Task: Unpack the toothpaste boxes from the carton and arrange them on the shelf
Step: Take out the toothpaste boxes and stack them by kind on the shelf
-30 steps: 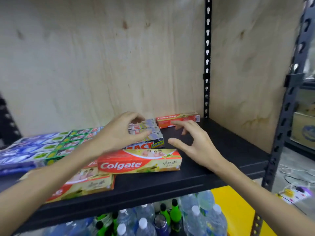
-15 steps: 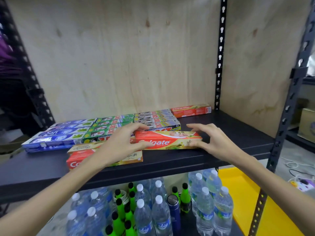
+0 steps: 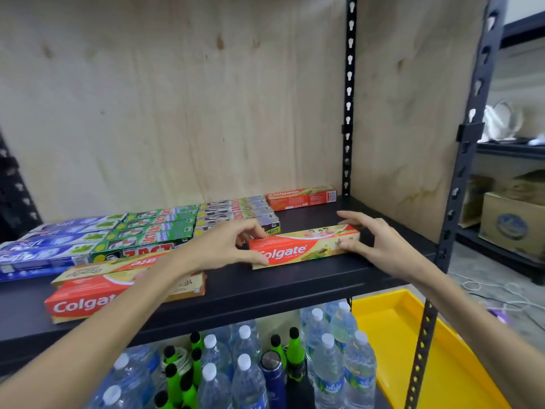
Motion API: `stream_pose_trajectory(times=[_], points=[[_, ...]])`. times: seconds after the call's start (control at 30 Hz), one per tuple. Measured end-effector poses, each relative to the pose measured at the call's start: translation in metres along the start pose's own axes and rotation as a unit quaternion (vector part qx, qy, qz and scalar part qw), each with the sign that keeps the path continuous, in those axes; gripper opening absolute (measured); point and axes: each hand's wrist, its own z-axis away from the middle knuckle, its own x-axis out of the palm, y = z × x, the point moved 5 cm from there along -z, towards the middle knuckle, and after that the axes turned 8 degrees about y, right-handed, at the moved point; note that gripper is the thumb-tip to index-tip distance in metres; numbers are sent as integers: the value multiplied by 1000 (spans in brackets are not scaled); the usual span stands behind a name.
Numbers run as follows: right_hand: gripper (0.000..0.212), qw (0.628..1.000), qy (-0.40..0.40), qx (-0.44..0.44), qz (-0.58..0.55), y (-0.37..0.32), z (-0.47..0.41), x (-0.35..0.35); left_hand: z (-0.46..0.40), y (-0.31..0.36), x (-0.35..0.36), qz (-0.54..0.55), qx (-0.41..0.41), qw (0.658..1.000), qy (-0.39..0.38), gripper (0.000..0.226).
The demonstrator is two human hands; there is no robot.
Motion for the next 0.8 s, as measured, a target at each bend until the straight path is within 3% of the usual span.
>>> stream_pose_trajectory(times=[0.17,0.3,0.4,0.67,0.8], points=[[68,1000,11,1,-22,6,4,-1,-5,-16,2,90,-13,995,32,35],[78,999,10,-6,-39,8,3,-4,-7,-18,3,95,-18,994,47,28],[74,997,31,-14,-65,3,5,-5,-7,-18,3,87,-12,994,62,22],[65,995,28,6,-100,-1,9,-7,-8,-24,3,52,-21,995,76,40],[53,993,14,9,-117,-4,9,-6,-5,-20,1,92,-19,992,89,33]])
